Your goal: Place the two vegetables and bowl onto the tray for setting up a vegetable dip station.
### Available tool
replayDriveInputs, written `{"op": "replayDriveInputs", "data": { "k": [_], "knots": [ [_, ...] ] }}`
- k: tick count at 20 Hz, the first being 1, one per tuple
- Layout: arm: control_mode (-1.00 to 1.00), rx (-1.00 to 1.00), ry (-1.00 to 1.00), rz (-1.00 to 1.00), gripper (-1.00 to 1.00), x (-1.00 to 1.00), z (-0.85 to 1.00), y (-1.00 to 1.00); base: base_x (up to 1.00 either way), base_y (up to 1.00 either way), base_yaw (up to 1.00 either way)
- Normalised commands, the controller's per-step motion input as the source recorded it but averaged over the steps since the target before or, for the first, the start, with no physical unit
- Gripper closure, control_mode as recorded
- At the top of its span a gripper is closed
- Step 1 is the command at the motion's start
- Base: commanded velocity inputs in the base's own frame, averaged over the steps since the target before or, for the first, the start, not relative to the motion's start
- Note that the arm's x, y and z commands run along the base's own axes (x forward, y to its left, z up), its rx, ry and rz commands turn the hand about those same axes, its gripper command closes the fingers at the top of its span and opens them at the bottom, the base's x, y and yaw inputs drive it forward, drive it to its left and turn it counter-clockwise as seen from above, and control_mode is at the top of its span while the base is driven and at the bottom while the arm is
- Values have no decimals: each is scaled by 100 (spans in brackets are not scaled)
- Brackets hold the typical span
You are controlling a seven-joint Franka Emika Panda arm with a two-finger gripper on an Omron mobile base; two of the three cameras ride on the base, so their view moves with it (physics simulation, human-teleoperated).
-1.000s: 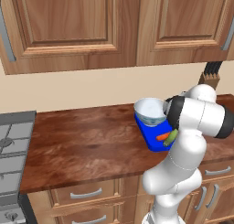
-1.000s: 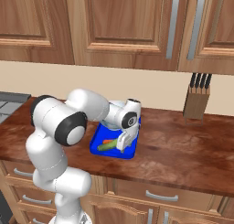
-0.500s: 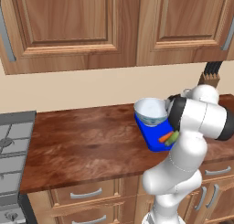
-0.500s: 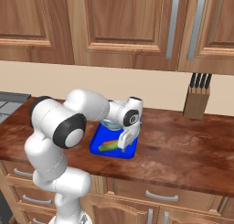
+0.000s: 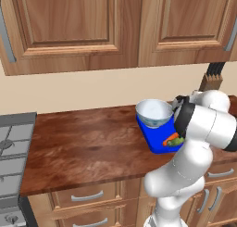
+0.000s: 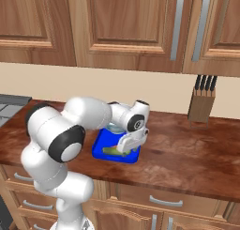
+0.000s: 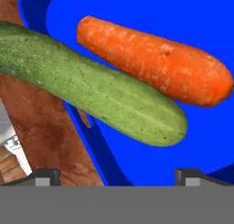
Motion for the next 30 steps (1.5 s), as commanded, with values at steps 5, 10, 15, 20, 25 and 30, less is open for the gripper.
{"op": "replayDriveInputs", "data": {
  "k": [5, 10, 15, 20, 25, 30],
  "knots": [
    [-100, 0, 0, -28, -100, -12, 8, 12, 0, 0, 0],
    [-100, 0, 0, -29, -100, -15, 2, 24, 0, 0, 0],
    [-100, 0, 0, -25, -100, -7, 7, 33, 0, 0, 0],
    [-100, 0, 0, -21, -100, -5, 6, 30, 0, 0, 0],
    [-100, 0, 0, -22, -100, -9, 0, 32, 0, 0, 0],
    [-100, 0, 0, -20, -100, 0, -6, 32, 0, 0, 0]
  ]
}}
